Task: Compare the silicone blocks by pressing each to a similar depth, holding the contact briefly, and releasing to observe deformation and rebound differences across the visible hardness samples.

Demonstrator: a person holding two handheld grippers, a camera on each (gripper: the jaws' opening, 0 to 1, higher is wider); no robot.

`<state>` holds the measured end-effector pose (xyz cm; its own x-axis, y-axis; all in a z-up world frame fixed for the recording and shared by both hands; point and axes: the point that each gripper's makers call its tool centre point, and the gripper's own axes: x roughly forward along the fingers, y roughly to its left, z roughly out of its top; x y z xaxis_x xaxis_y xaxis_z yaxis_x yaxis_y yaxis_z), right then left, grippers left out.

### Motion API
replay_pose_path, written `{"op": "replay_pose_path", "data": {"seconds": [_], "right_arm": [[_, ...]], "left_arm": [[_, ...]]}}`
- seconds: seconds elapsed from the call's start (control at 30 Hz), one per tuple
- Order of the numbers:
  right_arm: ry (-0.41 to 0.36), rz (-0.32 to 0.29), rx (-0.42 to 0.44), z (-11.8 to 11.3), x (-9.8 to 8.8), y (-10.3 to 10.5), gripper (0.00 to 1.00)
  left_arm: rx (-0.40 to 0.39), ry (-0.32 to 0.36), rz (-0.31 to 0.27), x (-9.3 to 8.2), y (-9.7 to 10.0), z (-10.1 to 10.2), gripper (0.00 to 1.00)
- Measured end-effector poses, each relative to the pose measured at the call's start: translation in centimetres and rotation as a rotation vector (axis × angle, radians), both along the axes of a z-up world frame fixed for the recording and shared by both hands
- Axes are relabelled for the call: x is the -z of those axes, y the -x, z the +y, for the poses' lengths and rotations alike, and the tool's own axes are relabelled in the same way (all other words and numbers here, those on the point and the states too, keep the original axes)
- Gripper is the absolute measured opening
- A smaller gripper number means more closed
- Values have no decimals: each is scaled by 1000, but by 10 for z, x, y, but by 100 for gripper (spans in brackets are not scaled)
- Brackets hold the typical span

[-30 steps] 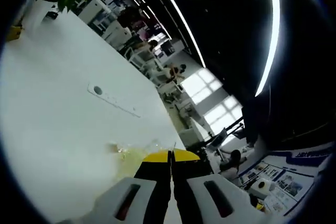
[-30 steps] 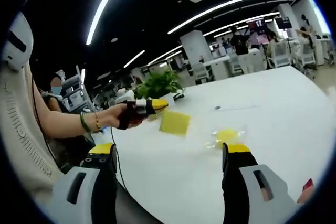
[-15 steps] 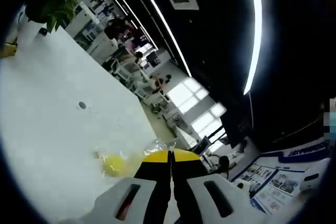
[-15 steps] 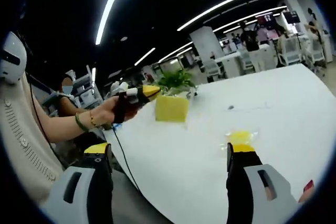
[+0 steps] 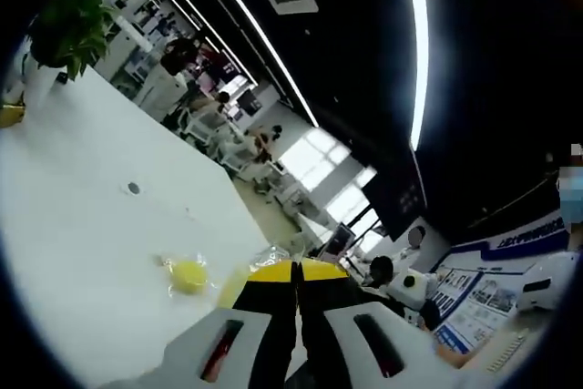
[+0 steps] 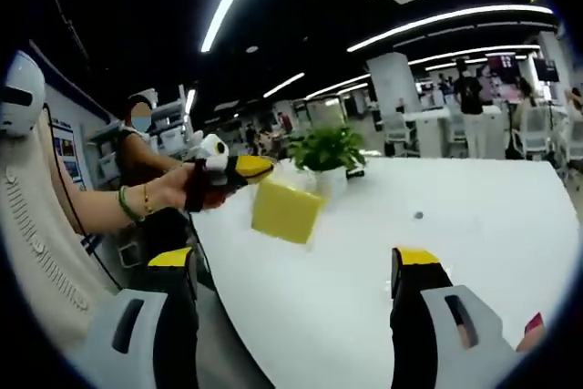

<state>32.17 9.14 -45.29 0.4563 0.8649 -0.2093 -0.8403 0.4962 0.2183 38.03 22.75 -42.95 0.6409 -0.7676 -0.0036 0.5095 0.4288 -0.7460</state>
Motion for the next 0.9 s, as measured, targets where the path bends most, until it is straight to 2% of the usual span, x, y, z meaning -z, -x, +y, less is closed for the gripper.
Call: {"op": "replay_pose_path", "data": {"seconds": [0.23, 0.3, 0.4, 0.47, 0.63, 0.9], "right_arm": [[57, -29, -54, 13, -8, -4, 81], [61, -41, -71, 19, -11, -5, 80], [49, -26, -98, 28, -14, -7, 81], [42, -29, -108, 35, -17, -9, 81], [79, -26, -141, 49, -11, -15, 81], [120, -5, -208, 68, -1, -18, 80]], "left_arm": [[64, -28, -23, -5, 20, -9, 0], [93, -29, -38, -9, 25, -12, 0], [163, -35, -68, -15, 32, -20, 0], [180, -46, -83, -18, 32, -22, 0], [243, -56, -116, -27, 37, -30, 0], [329, -90, -138, -31, 41, -41, 0]]}}
